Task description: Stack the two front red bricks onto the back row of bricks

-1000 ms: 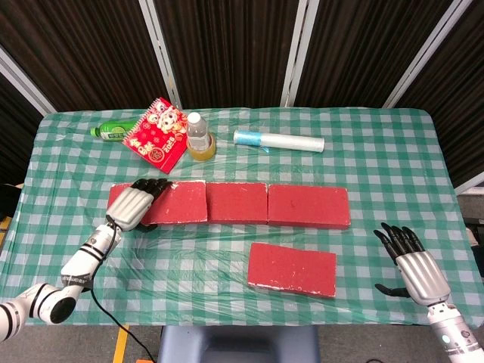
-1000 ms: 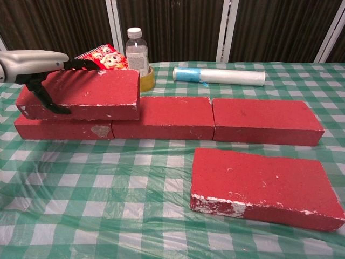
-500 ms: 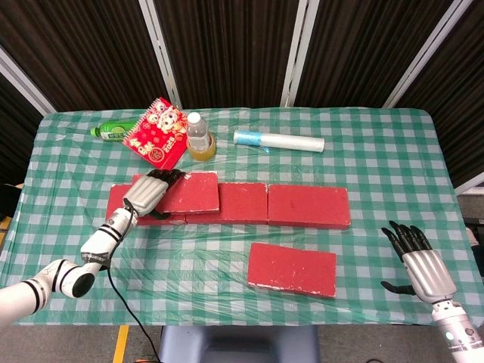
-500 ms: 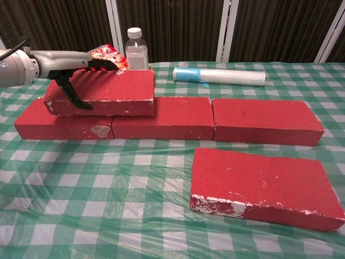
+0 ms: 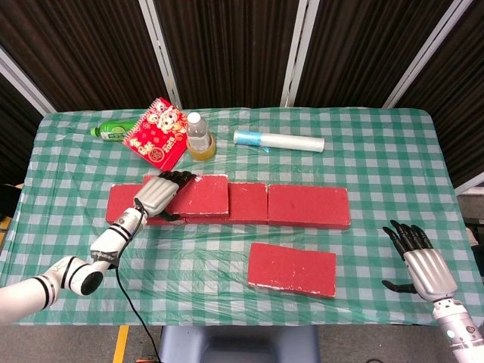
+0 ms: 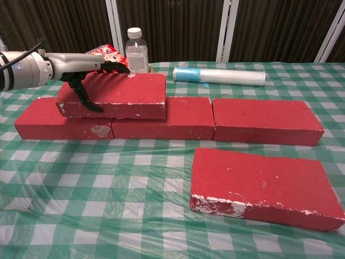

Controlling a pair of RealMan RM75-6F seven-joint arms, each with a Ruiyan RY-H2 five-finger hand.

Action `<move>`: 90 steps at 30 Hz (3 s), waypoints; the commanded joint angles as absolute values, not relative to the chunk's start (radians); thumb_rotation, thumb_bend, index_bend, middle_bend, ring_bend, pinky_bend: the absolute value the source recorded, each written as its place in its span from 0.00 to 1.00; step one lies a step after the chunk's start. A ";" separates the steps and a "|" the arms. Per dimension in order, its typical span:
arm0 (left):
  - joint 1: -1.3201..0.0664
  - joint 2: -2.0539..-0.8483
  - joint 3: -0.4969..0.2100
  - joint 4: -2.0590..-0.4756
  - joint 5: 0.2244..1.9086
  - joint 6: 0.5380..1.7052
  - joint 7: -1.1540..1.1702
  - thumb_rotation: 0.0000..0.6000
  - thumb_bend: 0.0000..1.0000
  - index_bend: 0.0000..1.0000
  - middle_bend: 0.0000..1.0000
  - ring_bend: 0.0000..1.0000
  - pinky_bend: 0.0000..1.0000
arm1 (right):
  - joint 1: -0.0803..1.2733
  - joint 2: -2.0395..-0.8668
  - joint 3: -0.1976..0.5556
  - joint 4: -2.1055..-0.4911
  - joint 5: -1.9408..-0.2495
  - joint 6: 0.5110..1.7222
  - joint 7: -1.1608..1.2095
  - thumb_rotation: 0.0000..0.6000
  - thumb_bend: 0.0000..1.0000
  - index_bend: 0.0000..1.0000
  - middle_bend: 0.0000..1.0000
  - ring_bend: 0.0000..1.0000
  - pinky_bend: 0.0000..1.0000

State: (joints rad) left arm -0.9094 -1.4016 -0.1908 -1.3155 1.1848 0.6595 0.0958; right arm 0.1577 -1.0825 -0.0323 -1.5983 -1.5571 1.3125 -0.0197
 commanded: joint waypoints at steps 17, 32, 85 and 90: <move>-0.920 -1.409 -0.168 -1.326 1.124 0.672 0.136 1.00 0.29 0.00 0.48 0.40 0.42 | 0.153 -1.081 -0.031 -1.599 -1.557 1.321 -0.017 1.00 0.15 0.00 0.00 0.00 0.00; -0.926 -1.400 -0.159 -1.336 1.100 0.663 0.134 1.00 0.26 0.00 0.27 0.18 0.24 | 0.152 -1.083 -0.030 -1.602 -1.555 1.322 -0.025 1.00 0.15 0.00 0.00 0.00 0.00; -0.942 -1.384 -0.144 -1.353 1.089 0.641 0.105 1.00 0.23 0.00 0.00 0.00 0.06 | 0.152 -1.098 -0.026 -1.591 -1.565 1.335 -0.016 1.00 0.15 0.00 0.00 0.00 0.00; -0.901 -1.334 -0.132 -1.433 1.166 0.760 0.144 1.00 0.23 0.00 0.00 0.00 0.05 | 0.158 -1.108 -0.027 -1.577 -1.586 1.338 -0.003 1.00 0.15 0.00 0.00 0.00 0.00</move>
